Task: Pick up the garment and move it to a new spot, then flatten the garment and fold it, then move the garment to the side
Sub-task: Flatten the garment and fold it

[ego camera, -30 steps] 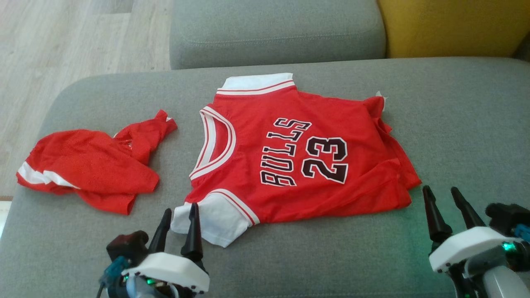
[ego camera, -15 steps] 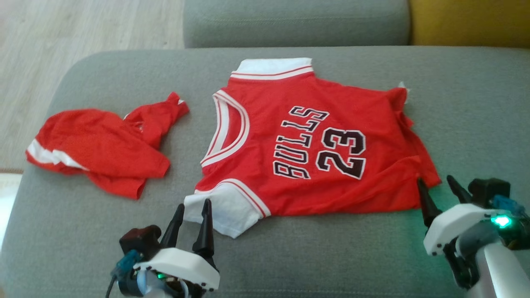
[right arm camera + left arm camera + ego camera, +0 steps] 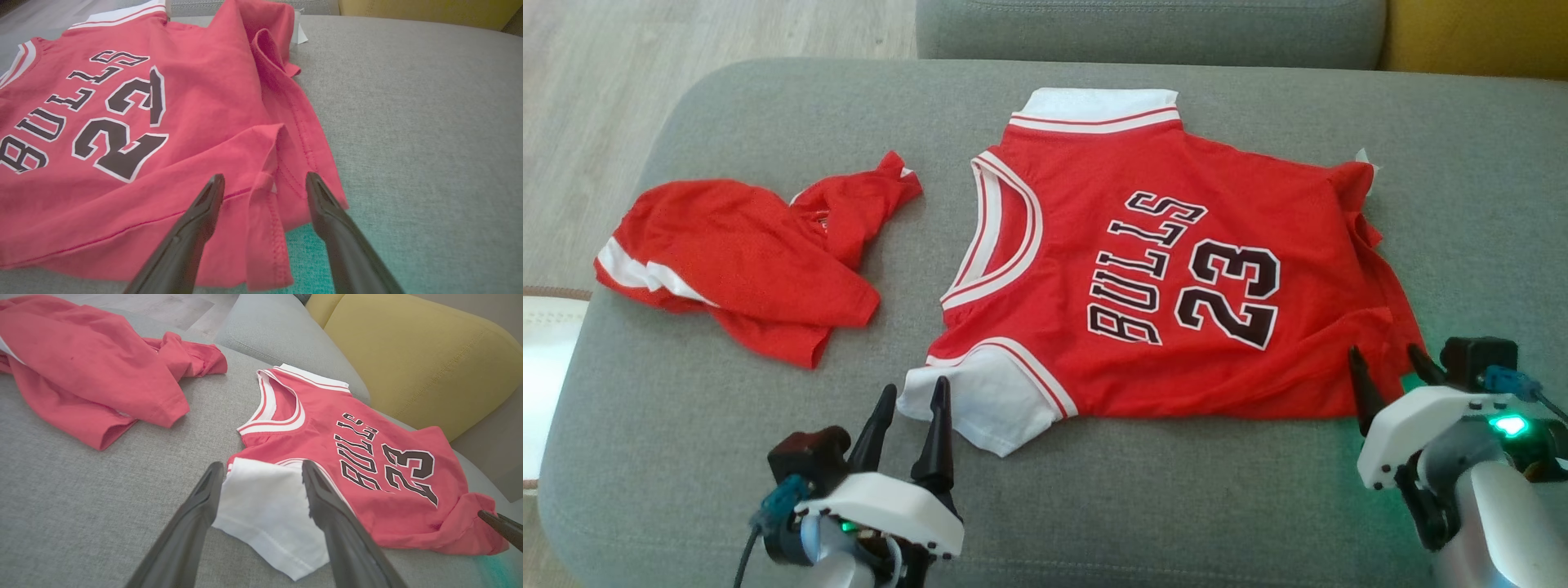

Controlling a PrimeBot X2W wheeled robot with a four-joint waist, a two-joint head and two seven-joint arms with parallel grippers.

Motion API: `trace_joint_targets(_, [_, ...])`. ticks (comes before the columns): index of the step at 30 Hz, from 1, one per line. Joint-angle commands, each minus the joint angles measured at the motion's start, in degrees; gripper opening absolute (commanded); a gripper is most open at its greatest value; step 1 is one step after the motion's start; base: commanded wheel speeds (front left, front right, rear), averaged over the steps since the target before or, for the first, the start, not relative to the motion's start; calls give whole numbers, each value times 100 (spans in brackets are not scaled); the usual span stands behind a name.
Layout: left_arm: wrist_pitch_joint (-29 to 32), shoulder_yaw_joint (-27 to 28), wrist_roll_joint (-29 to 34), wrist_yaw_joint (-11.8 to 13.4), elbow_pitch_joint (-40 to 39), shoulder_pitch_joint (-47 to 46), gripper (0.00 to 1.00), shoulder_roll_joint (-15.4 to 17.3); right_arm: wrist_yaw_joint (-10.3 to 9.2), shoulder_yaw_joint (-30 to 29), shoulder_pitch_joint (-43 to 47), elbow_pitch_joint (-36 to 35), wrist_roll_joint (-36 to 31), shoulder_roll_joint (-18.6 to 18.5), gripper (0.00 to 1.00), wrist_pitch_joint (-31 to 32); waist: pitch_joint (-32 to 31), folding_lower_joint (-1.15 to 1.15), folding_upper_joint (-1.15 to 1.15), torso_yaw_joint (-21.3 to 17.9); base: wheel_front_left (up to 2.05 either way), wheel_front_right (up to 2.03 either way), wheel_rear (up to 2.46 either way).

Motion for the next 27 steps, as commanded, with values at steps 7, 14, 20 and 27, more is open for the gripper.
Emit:
trace_joint_targets(7, [-71, 163, -31, -30, -129, -280, 100, 6, -5, 136, -336, -16, 34, 56, 0, -86, 28, 0, 0, -34, 0, 0, 0])
trace_joint_targets(14, [-71, 171, -26, -20, -36, -267, 100, 6, -5, 130, -261, -130, 282, -60, 0, -188, -49, 0, 0, -105, 0, 0, 0])
trace_joint_targets(20, [-71, 230, 16, -21, 58, -212, 100, 6, -5, 68, 25, -486, 699, -225, 0, -43, -140, 0, 0, -190, 0, 0, 0])
trace_joint_targets(27, [-71, 240, 142, -18, 598, -140, 100, 11, -5, -84, 435, -1015, 1375, -425, 0, 351, -205, 0, 0, -328, 0, 0, 0])
